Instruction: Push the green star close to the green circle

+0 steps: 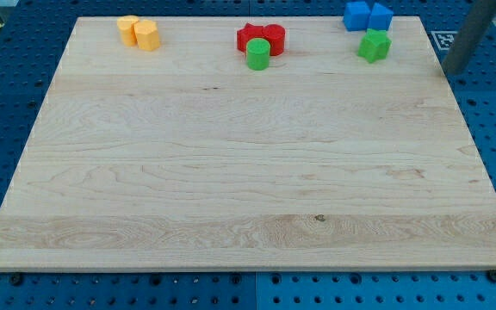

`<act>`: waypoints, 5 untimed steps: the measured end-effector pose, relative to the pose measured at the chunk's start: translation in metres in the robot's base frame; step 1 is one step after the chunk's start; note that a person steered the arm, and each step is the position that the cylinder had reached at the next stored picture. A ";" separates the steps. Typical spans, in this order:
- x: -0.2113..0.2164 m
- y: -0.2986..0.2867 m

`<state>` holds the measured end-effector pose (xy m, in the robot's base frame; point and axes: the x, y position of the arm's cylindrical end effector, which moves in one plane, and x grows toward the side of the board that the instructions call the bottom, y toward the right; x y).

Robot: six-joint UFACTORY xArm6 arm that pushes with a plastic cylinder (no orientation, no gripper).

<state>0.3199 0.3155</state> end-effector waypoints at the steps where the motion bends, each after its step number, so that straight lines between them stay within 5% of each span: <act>1: -0.024 0.000; 5: -0.035 -0.059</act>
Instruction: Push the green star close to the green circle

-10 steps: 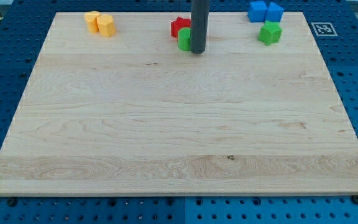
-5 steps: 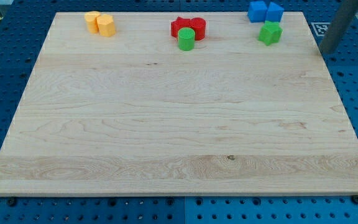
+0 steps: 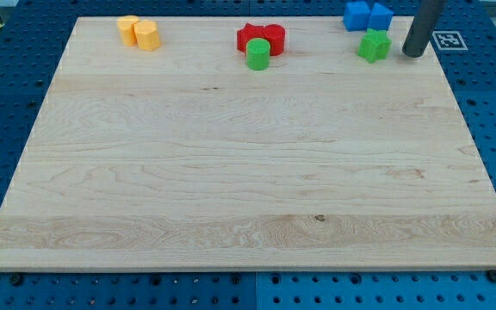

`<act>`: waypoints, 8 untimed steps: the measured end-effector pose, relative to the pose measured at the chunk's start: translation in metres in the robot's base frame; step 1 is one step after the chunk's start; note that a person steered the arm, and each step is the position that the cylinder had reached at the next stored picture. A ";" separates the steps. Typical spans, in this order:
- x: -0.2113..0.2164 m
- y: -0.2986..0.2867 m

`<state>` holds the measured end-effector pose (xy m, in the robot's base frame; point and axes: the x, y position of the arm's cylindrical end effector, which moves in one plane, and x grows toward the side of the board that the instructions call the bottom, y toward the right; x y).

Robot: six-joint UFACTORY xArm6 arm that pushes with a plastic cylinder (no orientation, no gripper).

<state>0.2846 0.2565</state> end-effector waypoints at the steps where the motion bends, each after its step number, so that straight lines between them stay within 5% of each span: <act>1: -0.005 0.000; 8: 0.021 -0.086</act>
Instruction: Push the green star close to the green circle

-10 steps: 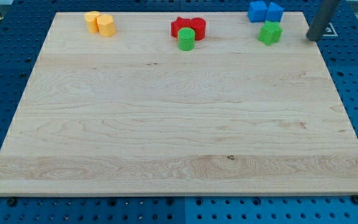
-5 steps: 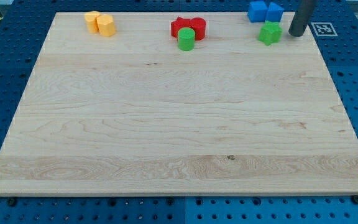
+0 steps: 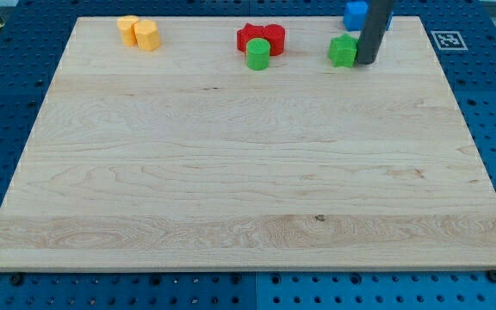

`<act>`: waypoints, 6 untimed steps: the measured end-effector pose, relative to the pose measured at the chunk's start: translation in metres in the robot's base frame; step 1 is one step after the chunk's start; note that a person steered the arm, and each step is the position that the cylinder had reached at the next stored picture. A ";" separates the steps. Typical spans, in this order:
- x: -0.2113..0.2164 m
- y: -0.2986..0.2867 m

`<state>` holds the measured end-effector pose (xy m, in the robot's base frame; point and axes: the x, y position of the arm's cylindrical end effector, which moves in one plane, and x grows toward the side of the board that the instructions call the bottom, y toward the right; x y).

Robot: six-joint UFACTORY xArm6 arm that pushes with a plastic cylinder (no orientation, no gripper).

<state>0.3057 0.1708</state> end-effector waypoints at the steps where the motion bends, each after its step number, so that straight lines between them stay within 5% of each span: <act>1: -0.003 0.004; 6: -0.016 -0.030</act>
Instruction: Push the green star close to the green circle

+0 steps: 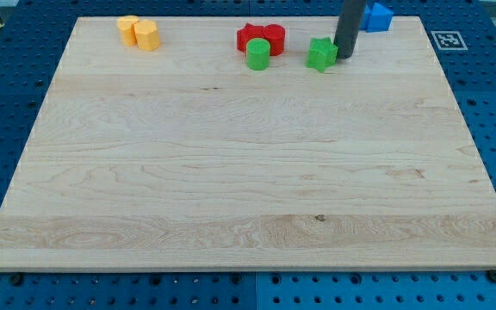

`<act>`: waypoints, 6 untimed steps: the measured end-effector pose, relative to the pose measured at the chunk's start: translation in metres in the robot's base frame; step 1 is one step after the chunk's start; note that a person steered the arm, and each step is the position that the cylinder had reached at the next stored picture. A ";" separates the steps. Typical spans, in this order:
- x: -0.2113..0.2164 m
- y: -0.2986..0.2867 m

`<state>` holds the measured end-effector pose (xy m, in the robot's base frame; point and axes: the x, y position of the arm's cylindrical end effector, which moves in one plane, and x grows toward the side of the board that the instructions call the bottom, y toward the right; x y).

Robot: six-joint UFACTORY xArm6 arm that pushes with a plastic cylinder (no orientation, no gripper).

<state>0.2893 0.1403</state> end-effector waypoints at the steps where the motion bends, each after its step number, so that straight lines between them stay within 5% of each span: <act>1: 0.005 -0.012; 6: 0.026 -0.051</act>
